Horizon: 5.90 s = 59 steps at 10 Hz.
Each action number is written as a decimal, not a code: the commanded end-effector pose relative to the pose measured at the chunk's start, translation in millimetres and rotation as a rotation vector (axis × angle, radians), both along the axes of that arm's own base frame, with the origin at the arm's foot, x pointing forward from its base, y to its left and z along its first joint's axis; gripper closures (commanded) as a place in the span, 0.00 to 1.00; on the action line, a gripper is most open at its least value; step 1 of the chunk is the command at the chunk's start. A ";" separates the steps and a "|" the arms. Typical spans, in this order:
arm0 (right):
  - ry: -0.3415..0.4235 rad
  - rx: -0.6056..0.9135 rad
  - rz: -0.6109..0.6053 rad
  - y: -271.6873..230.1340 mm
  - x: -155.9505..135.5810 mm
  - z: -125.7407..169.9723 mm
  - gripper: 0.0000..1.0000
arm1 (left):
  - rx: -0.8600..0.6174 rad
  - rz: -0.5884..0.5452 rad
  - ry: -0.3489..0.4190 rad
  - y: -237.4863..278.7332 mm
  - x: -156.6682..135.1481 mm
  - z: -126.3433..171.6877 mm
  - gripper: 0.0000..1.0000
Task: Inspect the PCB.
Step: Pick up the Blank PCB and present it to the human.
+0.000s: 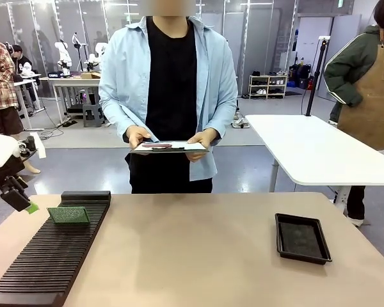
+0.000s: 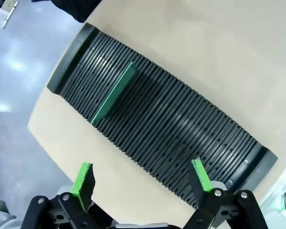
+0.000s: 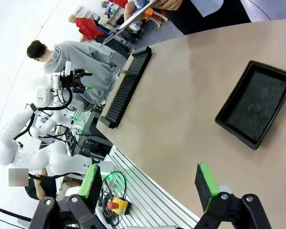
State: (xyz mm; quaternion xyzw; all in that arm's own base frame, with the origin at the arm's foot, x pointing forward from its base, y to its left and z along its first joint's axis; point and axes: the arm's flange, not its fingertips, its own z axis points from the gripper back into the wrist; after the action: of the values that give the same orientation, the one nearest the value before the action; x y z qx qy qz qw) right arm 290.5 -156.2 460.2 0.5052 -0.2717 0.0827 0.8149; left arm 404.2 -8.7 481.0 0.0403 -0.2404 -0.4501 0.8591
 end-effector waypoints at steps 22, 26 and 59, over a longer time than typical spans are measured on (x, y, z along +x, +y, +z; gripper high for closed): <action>-0.027 0.006 0.007 -1.0 2.1 -0.4 0.00 | 0.342 -0.657 0.123 6.7 152.9 -122.8 1.00; -0.027 0.006 0.007 -1.0 2.1 -0.4 0.00 | 0.371 -0.667 0.165 2.1 151.0 -125.1 1.00; -0.027 0.006 0.007 -1.0 2.1 -0.4 0.00 | -1.304 0.353 0.703 -22.6 161.3 -125.4 1.00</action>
State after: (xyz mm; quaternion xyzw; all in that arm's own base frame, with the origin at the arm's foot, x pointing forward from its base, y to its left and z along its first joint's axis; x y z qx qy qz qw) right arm 292.0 -156.6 458.9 0.5058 -0.2726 0.0842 0.8141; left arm 564.6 -31.1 354.0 -0.5884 -0.1557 -0.0618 0.7911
